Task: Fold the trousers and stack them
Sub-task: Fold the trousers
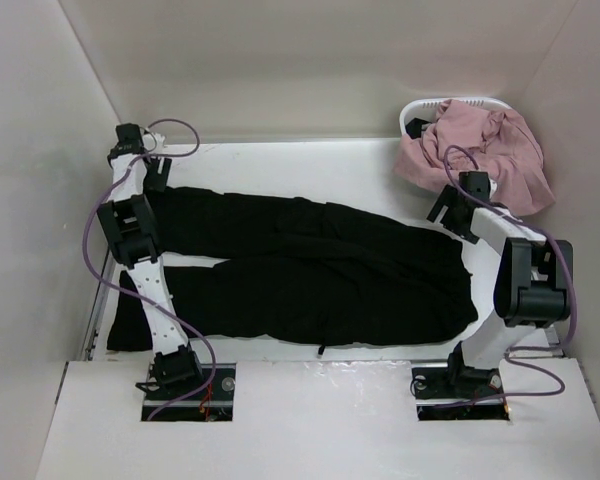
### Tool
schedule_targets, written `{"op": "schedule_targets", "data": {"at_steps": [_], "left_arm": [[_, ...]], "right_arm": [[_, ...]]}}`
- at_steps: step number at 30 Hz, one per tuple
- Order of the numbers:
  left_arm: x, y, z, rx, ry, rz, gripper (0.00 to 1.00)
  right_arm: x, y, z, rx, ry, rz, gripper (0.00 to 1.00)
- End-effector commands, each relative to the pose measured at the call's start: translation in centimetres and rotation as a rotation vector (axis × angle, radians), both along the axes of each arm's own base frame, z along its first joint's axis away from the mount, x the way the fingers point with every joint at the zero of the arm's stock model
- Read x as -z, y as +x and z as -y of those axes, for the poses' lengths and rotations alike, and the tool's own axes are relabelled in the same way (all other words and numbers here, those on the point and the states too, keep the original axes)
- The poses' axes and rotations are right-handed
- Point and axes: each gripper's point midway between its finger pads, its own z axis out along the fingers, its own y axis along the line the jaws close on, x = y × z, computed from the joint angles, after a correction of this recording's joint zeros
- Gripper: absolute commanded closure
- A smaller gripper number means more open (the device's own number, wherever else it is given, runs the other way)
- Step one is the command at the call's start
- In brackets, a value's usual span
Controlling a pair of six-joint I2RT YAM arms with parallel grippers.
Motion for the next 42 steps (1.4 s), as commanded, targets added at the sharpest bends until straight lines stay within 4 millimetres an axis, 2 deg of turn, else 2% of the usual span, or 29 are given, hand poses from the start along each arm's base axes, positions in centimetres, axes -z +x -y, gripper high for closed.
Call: {"op": "schedule_targets", "data": {"at_steps": [1, 4, 7, 9, 13, 15, 19, 22, 26, 30, 33, 35, 37, 38, 39, 40, 42], "left_arm": [[0.4, -1.0, 2.8, 0.011, -0.164, -0.01, 0.26], [1.4, -2.0, 4.3, 0.049, -0.212, -0.036, 0.3], [1.7, -3.1, 4.8, 0.058, -0.227, -0.065, 0.52], [1.3, -3.7, 4.8, 0.054, -0.225, -0.071, 0.64], [0.5, -4.5, 4.6, 0.048, -0.213, -0.063, 0.87], [0.1, -4.6, 4.4, 0.033, -0.207, -0.054, 0.95], [-0.9, -4.2, 4.1, 0.008, -0.194, -0.013, 0.99], [-2.7, -3.7, 4.1, 0.004, -0.187, 0.03, 1.0], [-4.8, -3.8, 4.3, 0.015, -0.173, 0.061, 1.0], [-6.2, -4.4, 4.5, 0.02, -0.163, 0.087, 1.0], [-6.6, -4.5, 4.4, 0.019, -0.156, 0.105, 1.0], [-6.8, -4.7, 4.0, 0.009, -0.147, 0.109, 1.0], [-7.5, -4.6, 3.6, 0.001, -0.142, 0.132, 1.0], [-8.0, -4.4, 3.4, 0.003, -0.14, 0.149, 1.0], [-8.7, -4.2, 3.4, 0.009, -0.132, 0.167, 1.0], [-9.5, -3.9, 3.2, 0.016, -0.121, 0.188, 1.0], [-11.1, -3.3, 3.2, 0.035, -0.095, 0.222, 1.0]], "right_arm": [[-1.1, 2.0, 0.0, -0.009, 0.008, 0.029, 0.04], [-0.4, 2.0, 0.1, 0.003, 0.008, -0.005, 0.05], [-0.2, 2.0, 0.1, 0.005, 0.016, -0.032, 0.07], [-0.2, 1.0, -0.1, 0.009, 0.028, -0.084, 0.06], [-2.6, -1.6, 0.6, 0.021, -0.026, -0.073, 0.03], [-3.7, -2.7, 0.9, 0.032, -0.039, -0.041, 0.03], [-2.9, -3.8, 0.3, 0.036, -0.008, -0.021, 0.03], [-0.5, -3.8, -1.0, 0.05, 0.032, -0.06, 0.02], [2.6, -3.9, -1.4, 0.126, 0.073, -0.122, 0.0], [3.9, -3.3, -1.5, 0.177, 0.104, -0.117, 0.05], [4.5, -2.9, -1.4, 0.193, 0.107, -0.114, 0.19], [4.7, -2.7, -1.1, 0.196, 0.106, -0.115, 0.38], [4.4, -2.3, -0.4, 0.204, 0.098, -0.102, 0.67], [3.9, -2.0, 0.1, 0.206, 0.089, -0.086, 0.82], [3.0, -1.5, 0.5, 0.206, 0.081, -0.057, 0.91], [1.9, -0.9, 0.9, 0.202, 0.071, -0.019, 0.96], [-1.2, 0.7, 1.3, 0.181, 0.053, 0.078, 1.0]]}}
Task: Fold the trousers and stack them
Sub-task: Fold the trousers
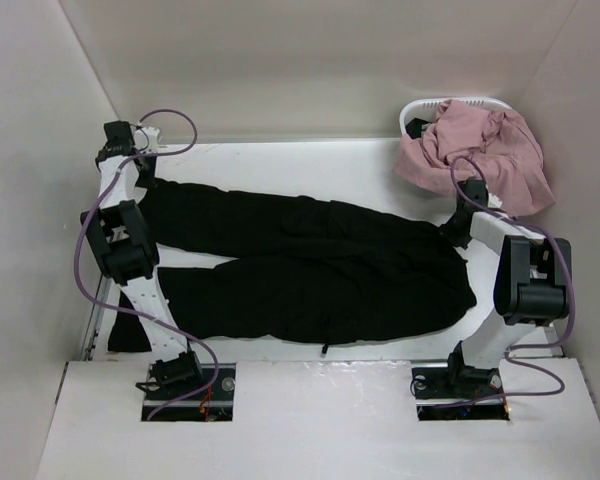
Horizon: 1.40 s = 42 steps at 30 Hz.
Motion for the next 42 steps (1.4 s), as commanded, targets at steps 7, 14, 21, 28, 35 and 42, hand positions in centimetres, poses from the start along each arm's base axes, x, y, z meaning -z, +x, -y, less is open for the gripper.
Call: {"op": "schedule_targets", "data": {"at_steps": [7, 14, 21, 28, 35, 42], "left_arm": [[-6.0, 1.3, 0.1, 0.083, 0.079, 0.112, 0.9], [-0.8, 1.4, 2.4, -0.007, -0.134, 0.025, 0.34], [0.3, 3.4, 0.0, -0.285, -0.317, 0.147, 0.34], [2.1, 5.5, -2.5, -0.409, -0.262, 0.218, 0.33], [5.9, 7.3, -2.2, -0.406, -0.264, 0.175, 0.3], [6.6, 8.8, -0.4, -0.309, -0.348, 0.178, 0.42]], "right_arm": [[-10.1, 5.4, 0.3, -0.081, -0.051, 0.337, 0.97], [-6.8, 4.3, -2.0, -0.132, 0.009, 0.275, 0.97], [-7.2, 3.8, -3.9, -0.183, 0.003, 0.267, 0.97], [-7.5, 3.6, -5.3, -0.206, -0.022, 0.266, 0.97], [-7.5, 2.9, -5.1, -0.215, -0.037, 0.259, 0.97], [-7.7, 2.3, -4.4, -0.214, -0.065, 0.248, 0.97]]}}
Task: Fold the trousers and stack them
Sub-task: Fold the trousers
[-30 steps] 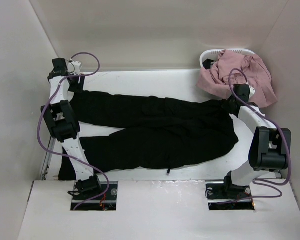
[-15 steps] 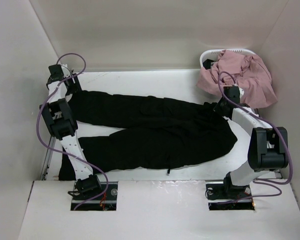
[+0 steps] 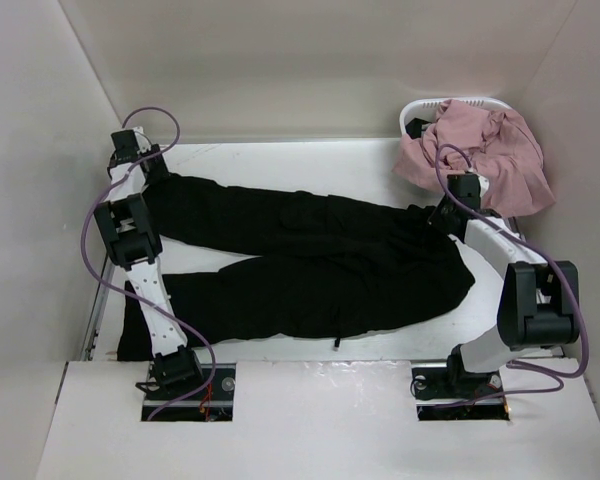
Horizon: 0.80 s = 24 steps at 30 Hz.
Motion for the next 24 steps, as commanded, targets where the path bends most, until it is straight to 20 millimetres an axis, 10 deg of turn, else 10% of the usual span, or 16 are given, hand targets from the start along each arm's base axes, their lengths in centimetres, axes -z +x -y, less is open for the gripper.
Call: {"op": "schedule_targets", "data": {"at_steps": [1, 5, 8, 17, 24], "left_arm": [[0.3, 0.4, 1.7, 0.067, -0.077, 0.011, 0.53], [0.2, -0.4, 2.3, 0.111, -0.077, -0.011, 0.99], [-2.7, -0.4, 1.9, 0.149, -0.005, 0.039, 1.0], [-21.3, -1.3, -0.3, 0.248, 0.327, 0.335, 1.0], [-22.9, -8.2, 1.5, 0.298, 0.391, 0.296, 1.0]], "right_arm": [[-1.5, 0.0, 0.7, 0.006, -0.033, 0.037, 0.97], [-1.5, 0.5, 1.1, 0.013, -0.028, 0.044, 0.97], [-2.8, 1.7, 2.0, 0.02, -0.036, 0.083, 0.99], [-14.9, 5.8, 4.7, -0.008, -0.062, 0.461, 1.0], [-13.5, 1.1, 4.2, 0.001, 0.03, 0.561, 0.98]]}}
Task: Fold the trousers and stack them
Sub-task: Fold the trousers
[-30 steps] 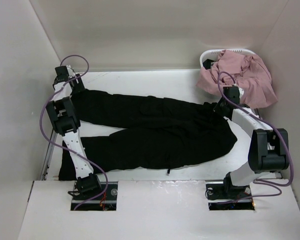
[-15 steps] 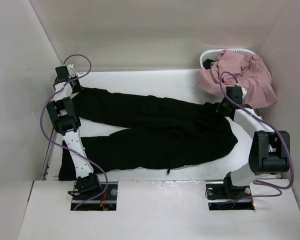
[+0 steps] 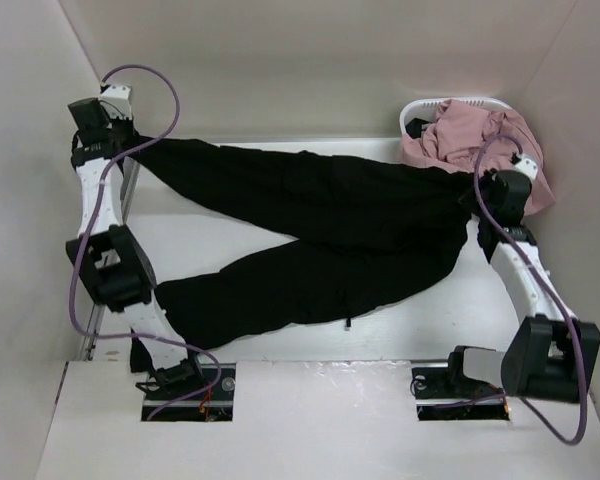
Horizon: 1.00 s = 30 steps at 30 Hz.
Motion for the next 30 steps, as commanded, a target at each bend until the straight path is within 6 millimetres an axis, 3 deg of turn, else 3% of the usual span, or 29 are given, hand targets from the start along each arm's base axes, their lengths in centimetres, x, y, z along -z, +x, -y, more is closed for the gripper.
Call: {"op": "schedule_targets", "data": {"at_steps": [1, 4, 9, 13, 15, 17, 19, 21, 23, 26, 30], "left_arm": [[-1.2, -4.1, 0.1, 0.021, 0.063, 0.008, 1.0], [0.1, -9.1, -0.1, -0.001, 0.052, -0.03, 1.0], [2.3, -19.4, -2.2, -0.08, 0.062, -0.116, 1.0], [3.8, -24.7, -1.9, -0.107, 0.073, -0.159, 1.0], [4.4, -25.9, -0.6, -0.085, 0.077, -0.173, 1.0], [4.2, -26.7, 0.3, -0.075, 0.079, -0.165, 1.0], [4.1, -27.5, 0.8, -0.068, 0.088, -0.183, 1.0], [4.6, -28.7, 1.4, -0.053, 0.096, -0.221, 1.0], [5.6, -29.8, 1.9, -0.038, 0.1, -0.262, 1.0], [6.9, -30.5, 2.7, -0.026, 0.078, -0.303, 1.0], [7.7, -30.6, 3.1, -0.02, 0.06, -0.32, 1.0]], "right_arm": [[-0.7, -1.5, 0.0, 0.003, 0.044, 0.111, 0.98], [0.4, -3.7, 0.4, 0.043, 0.073, 0.138, 0.97], [2.9, -7.3, 2.3, 0.16, 0.164, 0.183, 0.93], [4.7, -7.9, 2.8, 0.166, 0.2, 0.178, 0.9], [5.3, -7.5, 2.6, 0.154, 0.22, 0.163, 0.88], [5.4, -7.2, 2.4, 0.15, 0.236, 0.147, 0.79], [6.4, -7.7, 2.5, 0.174, 0.271, 0.092, 0.58], [7.9, -9.5, 3.2, 0.259, 0.333, 0.004, 0.34], [8.7, -12.1, 4.1, 0.388, 0.409, -0.036, 0.0], [7.6, -13.9, 4.0, 0.463, 0.46, 0.005, 0.0], [4.9, -13.0, 1.6, 0.409, 0.516, 0.074, 0.0]]}}
